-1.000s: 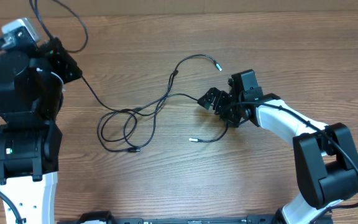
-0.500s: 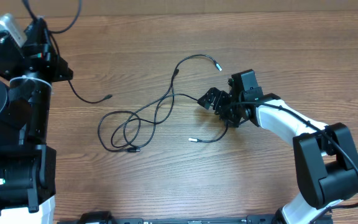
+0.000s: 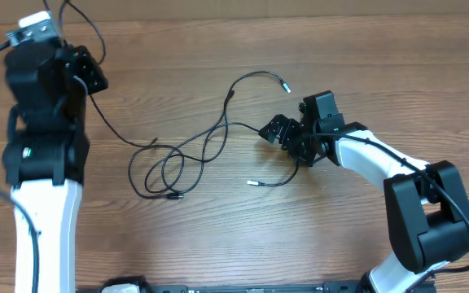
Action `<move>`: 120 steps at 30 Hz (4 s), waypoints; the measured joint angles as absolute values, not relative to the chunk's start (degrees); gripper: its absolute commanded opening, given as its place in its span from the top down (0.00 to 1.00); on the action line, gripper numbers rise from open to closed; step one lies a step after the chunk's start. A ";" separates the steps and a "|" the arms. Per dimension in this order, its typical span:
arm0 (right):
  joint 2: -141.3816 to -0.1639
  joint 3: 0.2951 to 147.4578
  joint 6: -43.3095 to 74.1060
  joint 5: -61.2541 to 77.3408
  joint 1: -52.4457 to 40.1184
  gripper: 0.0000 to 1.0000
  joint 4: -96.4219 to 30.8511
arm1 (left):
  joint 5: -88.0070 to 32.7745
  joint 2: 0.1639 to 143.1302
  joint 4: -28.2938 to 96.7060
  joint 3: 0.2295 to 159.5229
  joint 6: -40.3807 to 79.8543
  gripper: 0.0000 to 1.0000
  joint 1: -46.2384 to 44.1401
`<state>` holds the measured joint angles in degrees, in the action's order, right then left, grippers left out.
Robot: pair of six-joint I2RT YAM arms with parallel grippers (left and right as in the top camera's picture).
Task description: Untangle cables
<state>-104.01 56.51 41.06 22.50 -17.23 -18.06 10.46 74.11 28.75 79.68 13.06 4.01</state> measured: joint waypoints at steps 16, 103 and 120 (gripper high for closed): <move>-104.01 56.51 41.06 22.50 -17.23 0.00 -18.06 | 19.38 87.96 35.97 79.85 17.65 0.96 8.82; -104.01 56.51 40.91 22.46 -17.23 0.00 -18.02 | -7.99 118.58 41.28 90.00 10.22 0.92 15.90; -104.01 56.51 40.88 22.48 -17.23 0.00 -17.98 | 0.49 118.58 52.75 101.16 31.99 0.68 29.41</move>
<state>-104.01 56.51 40.88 22.48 -17.23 -17.98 0.49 118.58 52.75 101.16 31.99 29.41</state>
